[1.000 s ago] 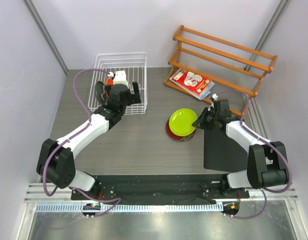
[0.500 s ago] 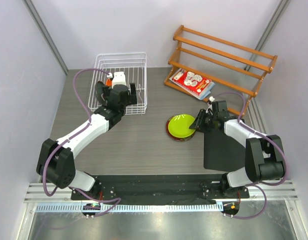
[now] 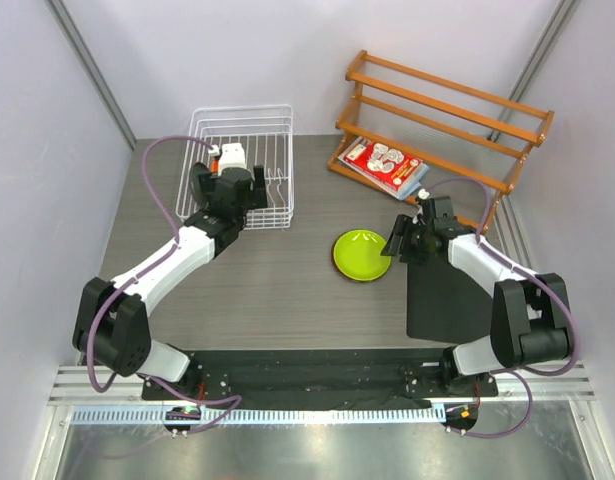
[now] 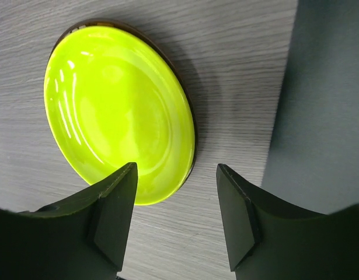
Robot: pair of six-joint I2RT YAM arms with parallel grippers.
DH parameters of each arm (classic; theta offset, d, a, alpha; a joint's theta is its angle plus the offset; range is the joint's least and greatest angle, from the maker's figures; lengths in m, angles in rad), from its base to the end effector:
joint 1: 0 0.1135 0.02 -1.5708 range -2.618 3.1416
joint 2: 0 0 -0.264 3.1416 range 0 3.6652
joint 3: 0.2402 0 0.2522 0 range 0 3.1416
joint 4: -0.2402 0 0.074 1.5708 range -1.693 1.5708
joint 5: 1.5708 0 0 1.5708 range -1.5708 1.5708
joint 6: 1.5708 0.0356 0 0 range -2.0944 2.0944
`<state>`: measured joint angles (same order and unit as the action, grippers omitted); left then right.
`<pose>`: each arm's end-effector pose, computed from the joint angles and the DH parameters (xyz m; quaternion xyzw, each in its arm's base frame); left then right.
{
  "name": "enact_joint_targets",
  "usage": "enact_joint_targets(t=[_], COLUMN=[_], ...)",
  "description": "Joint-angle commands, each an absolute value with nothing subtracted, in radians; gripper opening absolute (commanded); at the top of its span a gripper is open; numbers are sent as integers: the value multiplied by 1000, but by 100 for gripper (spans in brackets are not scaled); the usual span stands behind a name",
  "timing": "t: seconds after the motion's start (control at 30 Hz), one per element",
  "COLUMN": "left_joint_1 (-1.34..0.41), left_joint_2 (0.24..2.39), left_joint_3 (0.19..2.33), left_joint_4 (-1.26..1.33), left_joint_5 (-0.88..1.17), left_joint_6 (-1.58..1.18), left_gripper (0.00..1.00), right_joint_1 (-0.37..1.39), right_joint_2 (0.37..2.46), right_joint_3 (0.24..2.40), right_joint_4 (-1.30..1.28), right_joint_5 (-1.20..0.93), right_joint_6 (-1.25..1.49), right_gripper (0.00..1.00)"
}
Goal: Unload the plates from the dish rack
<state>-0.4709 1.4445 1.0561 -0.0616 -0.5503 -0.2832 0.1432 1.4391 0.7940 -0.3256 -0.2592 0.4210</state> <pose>0.3027 -0.1332 0.2928 -0.0674 0.8251 0.0256 0.5603 0.2742 0.0488 0.1864 0.0933 0.9435 0.2002 0.2471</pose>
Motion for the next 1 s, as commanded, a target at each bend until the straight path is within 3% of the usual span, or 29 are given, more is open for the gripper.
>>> enact_joint_targets(t=[0.0, 0.4, 0.73, 0.83, 0.9, 0.97], left_joint_1=[-445, -284, -249, -247, -245, -245], left_joint_2=[1456, 1644, 1818, 1839, 1856, 1864], left_joint_3=[1100, 1166, 1270, 1295, 1311, 1318], left_joint_4=[-61, 64, 161, 167, 161, 155], left_joint_5=[-578, -537, -515, -529, -540, -551], left_joint_6=[-279, -279, -262, -265, -264, -264], left_gripper=[99, 99, 90, 81, 66, 59], right_joint_1=[159, 166, 167, 167, 167, 169], right_joint_2=[1370, 1371, 1411, 1425, 1433, 1436], right_joint_3=[851, 845, 862, 862, 861, 862], right_joint_4=[-376, -354, -345, -344, -344, -344], right_joint_5=[-155, -124, -127, -130, -129, -133], right_joint_6=[394, 397, 388, 384, 385, 382], right_gripper=[62, 61, 59, 57, 57, 57])
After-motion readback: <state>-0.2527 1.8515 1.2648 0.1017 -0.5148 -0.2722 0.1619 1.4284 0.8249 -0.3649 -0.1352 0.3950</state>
